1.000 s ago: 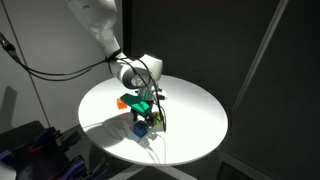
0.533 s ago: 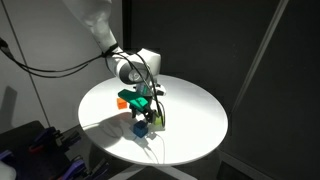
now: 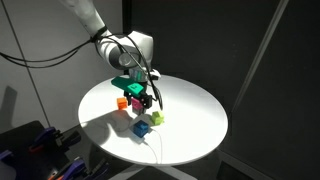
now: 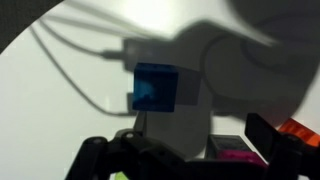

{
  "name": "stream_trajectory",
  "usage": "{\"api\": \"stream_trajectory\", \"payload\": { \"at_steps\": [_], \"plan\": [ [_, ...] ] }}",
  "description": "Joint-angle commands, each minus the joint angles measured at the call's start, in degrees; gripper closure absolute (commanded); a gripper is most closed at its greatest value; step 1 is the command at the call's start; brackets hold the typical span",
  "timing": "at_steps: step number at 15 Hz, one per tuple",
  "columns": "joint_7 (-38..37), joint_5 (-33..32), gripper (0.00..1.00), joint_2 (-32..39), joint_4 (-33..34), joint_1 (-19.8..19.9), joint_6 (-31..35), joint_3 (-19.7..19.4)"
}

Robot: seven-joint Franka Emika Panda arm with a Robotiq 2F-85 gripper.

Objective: Unstack the blocks and put them on the table

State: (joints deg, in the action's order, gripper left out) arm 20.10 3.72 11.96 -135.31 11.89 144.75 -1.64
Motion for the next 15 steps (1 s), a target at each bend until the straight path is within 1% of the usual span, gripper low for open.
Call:
{"api": "stream_trajectory", "payload": {
  "at_steps": [1, 4, 8, 12, 15],
  "plan": [
    [4.03, 2.64, 0.0, -4.58, -3.29, -1.11, 0.81, 0.93],
    [1.81, 2.67, 0.0, -4.99, -3.5, -3.07, 1.01, 0.85],
    [-0.8, 2.04, 0.0, -3.65, -3.83, -5.13, 4.79, 0.87],
    [-3.91, 2.55, 0.0, -2.0, -4.3, -6.02, 9.88, 0.93],
    [-8.07, 2.49, 0.0, -0.49, -3.83, -6.23, 11.19, 0.69]
  ]
}}
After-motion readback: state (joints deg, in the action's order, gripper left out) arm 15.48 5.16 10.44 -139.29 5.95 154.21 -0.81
